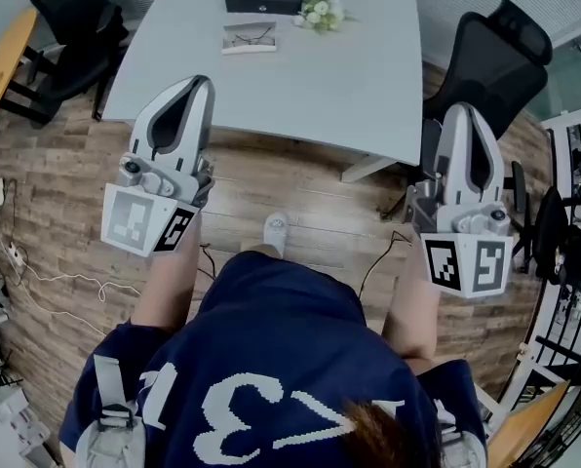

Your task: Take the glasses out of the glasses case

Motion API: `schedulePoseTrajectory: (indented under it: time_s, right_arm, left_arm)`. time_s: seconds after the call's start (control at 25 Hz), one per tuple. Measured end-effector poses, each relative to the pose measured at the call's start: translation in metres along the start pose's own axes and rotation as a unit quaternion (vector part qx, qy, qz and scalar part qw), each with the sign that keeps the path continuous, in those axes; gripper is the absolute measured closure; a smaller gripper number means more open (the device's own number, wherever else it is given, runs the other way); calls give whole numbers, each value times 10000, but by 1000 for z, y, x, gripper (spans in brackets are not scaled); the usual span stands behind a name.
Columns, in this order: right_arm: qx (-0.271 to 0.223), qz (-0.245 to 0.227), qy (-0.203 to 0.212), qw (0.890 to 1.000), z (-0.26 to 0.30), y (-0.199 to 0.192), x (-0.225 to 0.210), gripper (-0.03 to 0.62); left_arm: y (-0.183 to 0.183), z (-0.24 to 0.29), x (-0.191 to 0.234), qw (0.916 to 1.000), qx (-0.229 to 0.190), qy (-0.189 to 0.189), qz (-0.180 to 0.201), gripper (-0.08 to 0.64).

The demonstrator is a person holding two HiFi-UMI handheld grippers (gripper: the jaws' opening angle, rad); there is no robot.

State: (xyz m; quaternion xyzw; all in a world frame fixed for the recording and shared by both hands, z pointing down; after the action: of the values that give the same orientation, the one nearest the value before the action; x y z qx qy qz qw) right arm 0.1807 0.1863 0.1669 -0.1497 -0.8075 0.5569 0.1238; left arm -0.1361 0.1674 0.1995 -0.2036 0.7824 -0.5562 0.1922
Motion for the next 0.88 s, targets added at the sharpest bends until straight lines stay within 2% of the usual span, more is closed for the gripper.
schedulePoseTrajectory:
  time_s: [0.24, 0.4, 0.6, 0.88]
  right_arm:
    - [32, 21, -111, 9999, 40, -16, -10, 566]
    - [116, 61, -123, 9998, 62, -30, -18, 567]
    - [176, 151, -27, 9997, 89, -49, -28, 566]
    - [58, 250, 286, 9993, 145, -64, -58, 566]
  left_arm:
    - [-17, 36, 35, 9998, -67, -101, -184, 543]
    - [-28, 54, 50, 9998, 55, -101, -155, 543]
    - [-45, 68, 65, 9996, 176, 40, -196, 541]
    - [-53, 108, 82, 9993, 119, 339, -58, 542]
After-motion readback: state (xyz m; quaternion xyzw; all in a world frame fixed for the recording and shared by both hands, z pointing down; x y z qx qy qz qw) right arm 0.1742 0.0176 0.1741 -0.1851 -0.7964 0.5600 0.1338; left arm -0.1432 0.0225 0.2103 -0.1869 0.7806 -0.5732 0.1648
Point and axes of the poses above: the fingertips, and each gripper's own axes: z forward along the fingers, x to its left, y out of its top, the point moved 5 cm from there along -z, backward along the fingers, and after that the axes turned 4 degrees about -x, right-handed, at the moved point
